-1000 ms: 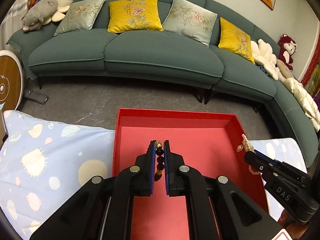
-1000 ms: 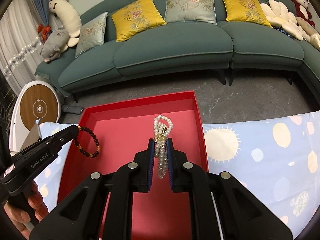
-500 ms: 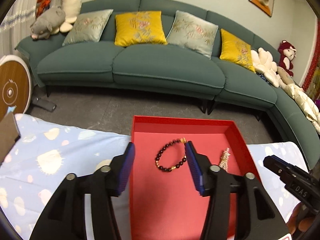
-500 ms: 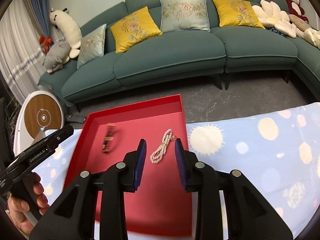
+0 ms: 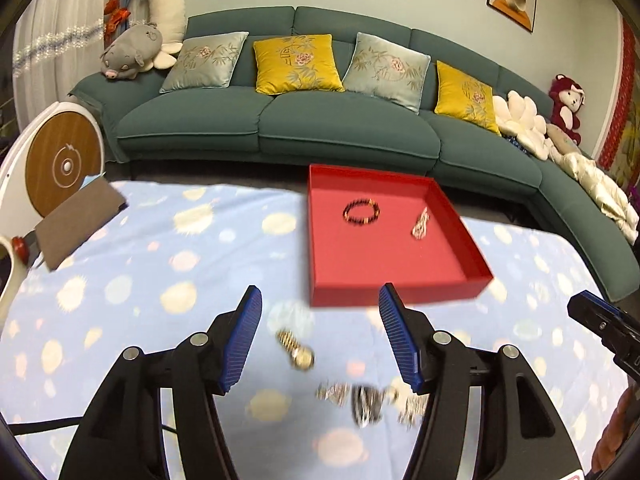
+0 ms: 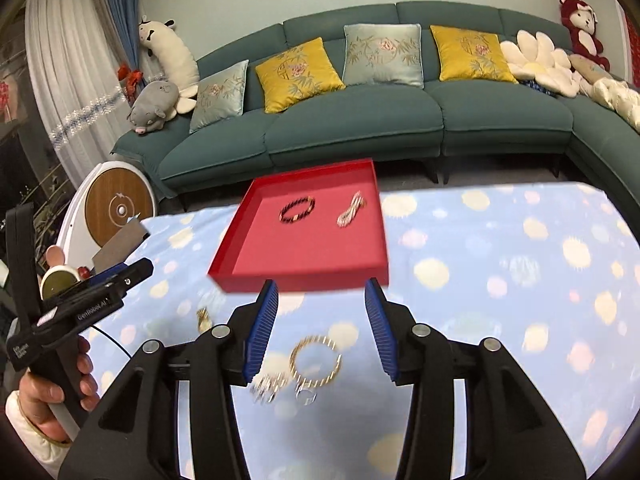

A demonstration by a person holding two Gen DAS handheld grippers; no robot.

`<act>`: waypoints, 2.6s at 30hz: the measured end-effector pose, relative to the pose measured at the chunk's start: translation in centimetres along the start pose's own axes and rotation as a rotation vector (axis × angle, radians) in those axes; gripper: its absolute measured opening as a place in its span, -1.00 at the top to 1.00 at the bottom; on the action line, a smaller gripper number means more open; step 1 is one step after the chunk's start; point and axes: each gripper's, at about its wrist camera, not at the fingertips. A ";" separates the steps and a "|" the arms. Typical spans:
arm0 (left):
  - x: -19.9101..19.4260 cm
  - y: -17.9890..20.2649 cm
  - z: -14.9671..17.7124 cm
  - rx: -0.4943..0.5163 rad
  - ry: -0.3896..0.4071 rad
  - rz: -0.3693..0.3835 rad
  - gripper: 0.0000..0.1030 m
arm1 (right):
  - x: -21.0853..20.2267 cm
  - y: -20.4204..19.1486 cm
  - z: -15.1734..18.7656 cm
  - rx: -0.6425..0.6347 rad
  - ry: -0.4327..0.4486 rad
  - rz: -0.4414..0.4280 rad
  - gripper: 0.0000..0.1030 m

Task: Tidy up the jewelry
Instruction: 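Withdraw both grippers from the tray toward the remaining jewelry, then grasp the gold cuff bracelet with the right gripper while the left gripper approaches the silver watch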

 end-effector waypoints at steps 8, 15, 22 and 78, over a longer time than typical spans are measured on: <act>1.4 -1.9 4.6 -0.088 -0.118 -0.005 -0.14 | 3.1 -1.1 5.1 -0.041 -0.117 0.053 0.15; 3.2 -2.2 5.7 -0.100 -0.161 0.019 -0.14 | 7.5 -0.6 6.6 0.025 -0.197 0.062 0.04; 4.1 -1.0 6.4 -0.050 -0.194 0.032 -0.14 | 10.9 -1.4 8.2 0.009 -0.272 0.081 -0.04; 5.4 4.3 8.2 0.090 -0.199 0.160 0.75 | 7.7 -0.3 5.0 -0.011 -0.120 0.103 0.01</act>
Point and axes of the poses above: each gripper's, at about its wrist camera, not at the fingertips, and x roughly the way its jaws point, y to its right, z to its underside, and after that the axes turned 3 degrees about y, right-handed
